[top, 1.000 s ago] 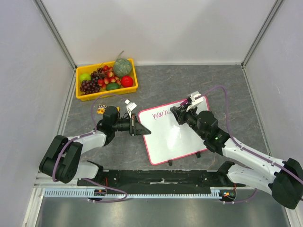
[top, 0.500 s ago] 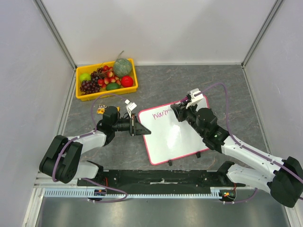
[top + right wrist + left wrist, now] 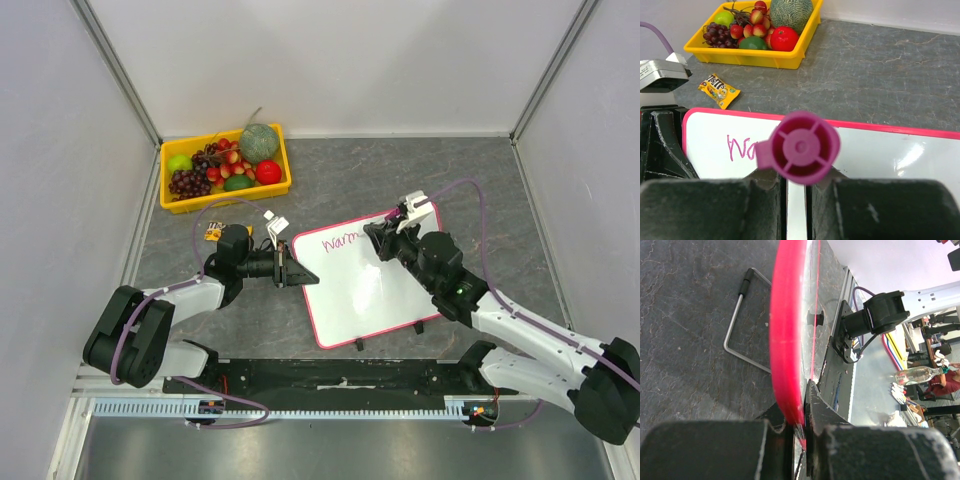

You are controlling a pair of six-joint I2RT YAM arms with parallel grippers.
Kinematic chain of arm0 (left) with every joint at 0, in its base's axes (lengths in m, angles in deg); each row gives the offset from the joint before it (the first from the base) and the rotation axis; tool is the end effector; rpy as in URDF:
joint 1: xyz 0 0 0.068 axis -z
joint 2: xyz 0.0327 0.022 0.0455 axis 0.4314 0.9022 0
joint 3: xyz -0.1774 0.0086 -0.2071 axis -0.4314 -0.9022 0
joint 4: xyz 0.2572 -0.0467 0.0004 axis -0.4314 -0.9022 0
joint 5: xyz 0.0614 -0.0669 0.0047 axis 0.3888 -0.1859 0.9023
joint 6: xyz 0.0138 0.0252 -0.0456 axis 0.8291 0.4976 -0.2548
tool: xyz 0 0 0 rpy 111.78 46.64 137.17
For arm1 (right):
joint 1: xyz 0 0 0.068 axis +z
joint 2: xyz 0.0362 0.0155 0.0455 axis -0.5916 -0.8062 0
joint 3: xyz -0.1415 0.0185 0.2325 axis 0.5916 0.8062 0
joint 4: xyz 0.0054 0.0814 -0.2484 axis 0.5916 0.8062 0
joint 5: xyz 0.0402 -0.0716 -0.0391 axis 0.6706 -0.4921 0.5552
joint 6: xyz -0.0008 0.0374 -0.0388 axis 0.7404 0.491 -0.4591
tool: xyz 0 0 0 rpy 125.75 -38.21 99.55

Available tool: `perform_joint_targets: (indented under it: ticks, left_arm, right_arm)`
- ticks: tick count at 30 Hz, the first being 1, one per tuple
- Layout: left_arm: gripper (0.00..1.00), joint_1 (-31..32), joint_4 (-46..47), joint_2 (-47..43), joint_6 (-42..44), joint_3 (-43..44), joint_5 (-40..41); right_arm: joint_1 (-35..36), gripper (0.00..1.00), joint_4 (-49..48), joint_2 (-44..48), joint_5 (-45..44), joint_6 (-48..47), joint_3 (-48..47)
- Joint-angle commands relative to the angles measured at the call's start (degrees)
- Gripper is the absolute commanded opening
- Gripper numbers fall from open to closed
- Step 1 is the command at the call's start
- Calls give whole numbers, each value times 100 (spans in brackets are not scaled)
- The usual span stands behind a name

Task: Write a sentence on the whiteboard

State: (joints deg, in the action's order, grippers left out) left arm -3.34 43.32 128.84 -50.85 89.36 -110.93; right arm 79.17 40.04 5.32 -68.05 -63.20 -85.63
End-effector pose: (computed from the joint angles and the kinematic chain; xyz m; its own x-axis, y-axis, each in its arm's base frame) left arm 0.2137 -0.1195 0.1765 -0.7676 0.0147 -0.6408 0.6235 0.2492 -0.7411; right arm 0.1744 0.1524 0.2835 -0.2393 0.2263 -0.9442 -0.4677 0.8254 0.3164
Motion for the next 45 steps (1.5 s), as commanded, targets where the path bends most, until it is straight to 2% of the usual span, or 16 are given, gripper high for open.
perform_joint_targets:
  ticks: [1,13,23,29,35,41,45]
  left_arm:
    - [2,63,-193,16,1169,-171,311]
    - [2,63,-193,7,1169,-179,320]
    - [2,63,-202,-19,1169,-188,338]
    - [2,72,-193,-55,1169,-206,347]
    - [2,72,-193,-46,1169,-197,347]
    - [2,72,-193,-46,1169,-197,347]
    - [2,72,-193,-37,1178,-197,338]
  right_arm:
    - [-36,0,321,24,13,-26,168]
    - [-36,0,409,217,127,-44,89]
    - [-36,0,752,1034,-13,1,-157]
    - [-79,0,884,1061,-76,-96,-157]
    - [-263,0,840,956,267,-44,-140]
    - [-905,0,638,920,1294,237,-70]
    - [-985,0,647,964,1357,212,-69]
